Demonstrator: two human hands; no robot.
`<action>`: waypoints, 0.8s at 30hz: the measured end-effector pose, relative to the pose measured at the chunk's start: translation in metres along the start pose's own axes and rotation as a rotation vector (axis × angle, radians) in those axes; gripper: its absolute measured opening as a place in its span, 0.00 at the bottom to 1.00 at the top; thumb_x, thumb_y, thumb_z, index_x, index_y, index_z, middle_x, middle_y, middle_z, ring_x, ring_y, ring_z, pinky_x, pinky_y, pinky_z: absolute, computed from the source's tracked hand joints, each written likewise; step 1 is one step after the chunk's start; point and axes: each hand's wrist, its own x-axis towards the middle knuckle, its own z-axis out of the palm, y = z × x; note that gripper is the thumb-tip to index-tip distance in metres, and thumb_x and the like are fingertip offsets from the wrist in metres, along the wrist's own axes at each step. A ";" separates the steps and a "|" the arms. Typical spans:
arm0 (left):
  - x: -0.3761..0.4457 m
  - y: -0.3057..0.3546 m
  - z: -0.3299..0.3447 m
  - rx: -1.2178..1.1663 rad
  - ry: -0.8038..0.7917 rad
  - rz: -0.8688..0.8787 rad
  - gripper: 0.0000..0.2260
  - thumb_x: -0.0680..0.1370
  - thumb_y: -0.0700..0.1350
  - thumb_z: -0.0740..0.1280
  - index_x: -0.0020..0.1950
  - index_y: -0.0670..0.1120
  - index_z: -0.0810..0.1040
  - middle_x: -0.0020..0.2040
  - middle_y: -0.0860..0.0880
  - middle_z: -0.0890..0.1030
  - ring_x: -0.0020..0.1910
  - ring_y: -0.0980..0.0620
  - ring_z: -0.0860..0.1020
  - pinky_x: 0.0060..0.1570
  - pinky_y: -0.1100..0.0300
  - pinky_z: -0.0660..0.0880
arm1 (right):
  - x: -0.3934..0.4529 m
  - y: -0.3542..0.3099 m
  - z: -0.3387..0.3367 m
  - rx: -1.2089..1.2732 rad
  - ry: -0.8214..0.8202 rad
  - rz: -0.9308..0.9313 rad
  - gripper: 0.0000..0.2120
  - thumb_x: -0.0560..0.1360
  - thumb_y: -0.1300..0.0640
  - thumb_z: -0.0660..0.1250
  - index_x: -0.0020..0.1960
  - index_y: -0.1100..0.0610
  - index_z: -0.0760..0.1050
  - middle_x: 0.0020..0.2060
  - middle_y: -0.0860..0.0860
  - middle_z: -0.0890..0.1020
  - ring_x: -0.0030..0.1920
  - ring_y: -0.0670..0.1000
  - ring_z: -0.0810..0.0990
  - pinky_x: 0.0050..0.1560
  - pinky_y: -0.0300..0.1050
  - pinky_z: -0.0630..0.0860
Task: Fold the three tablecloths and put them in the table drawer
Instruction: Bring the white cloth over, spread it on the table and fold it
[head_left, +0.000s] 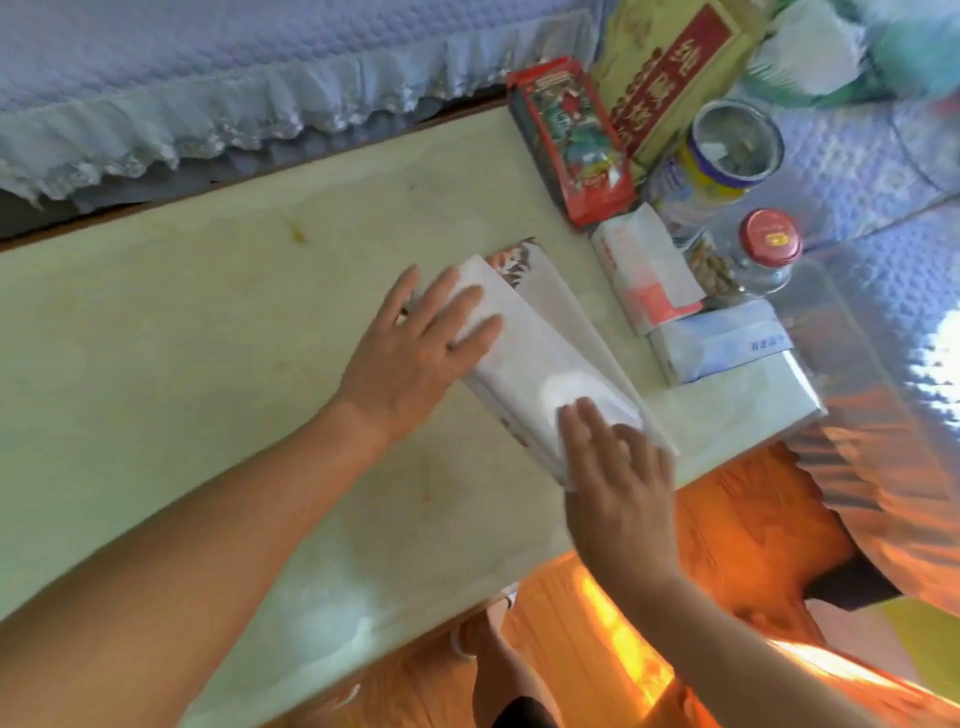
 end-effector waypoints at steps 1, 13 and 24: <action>-0.007 0.016 0.013 -0.079 -0.197 -0.105 0.25 0.81 0.36 0.56 0.77 0.49 0.69 0.76 0.41 0.70 0.74 0.35 0.69 0.74 0.39 0.64 | -0.007 -0.001 0.022 0.021 -0.052 -0.002 0.34 0.69 0.66 0.63 0.75 0.60 0.69 0.70 0.61 0.75 0.60 0.64 0.74 0.55 0.58 0.67; -0.002 0.078 0.046 -0.498 -0.633 -0.640 0.14 0.78 0.48 0.65 0.59 0.42 0.81 0.68 0.47 0.71 0.58 0.42 0.78 0.55 0.49 0.77 | 0.080 0.058 0.071 0.427 -0.462 0.507 0.31 0.76 0.42 0.68 0.74 0.52 0.64 0.66 0.54 0.71 0.66 0.59 0.70 0.63 0.54 0.71; 0.028 0.125 0.039 -1.234 -0.359 -1.859 0.27 0.81 0.63 0.58 0.66 0.43 0.75 0.64 0.40 0.75 0.60 0.38 0.78 0.63 0.43 0.76 | 0.095 0.080 0.071 1.276 -0.840 0.598 0.18 0.71 0.52 0.78 0.59 0.56 0.79 0.51 0.54 0.86 0.52 0.56 0.85 0.56 0.59 0.81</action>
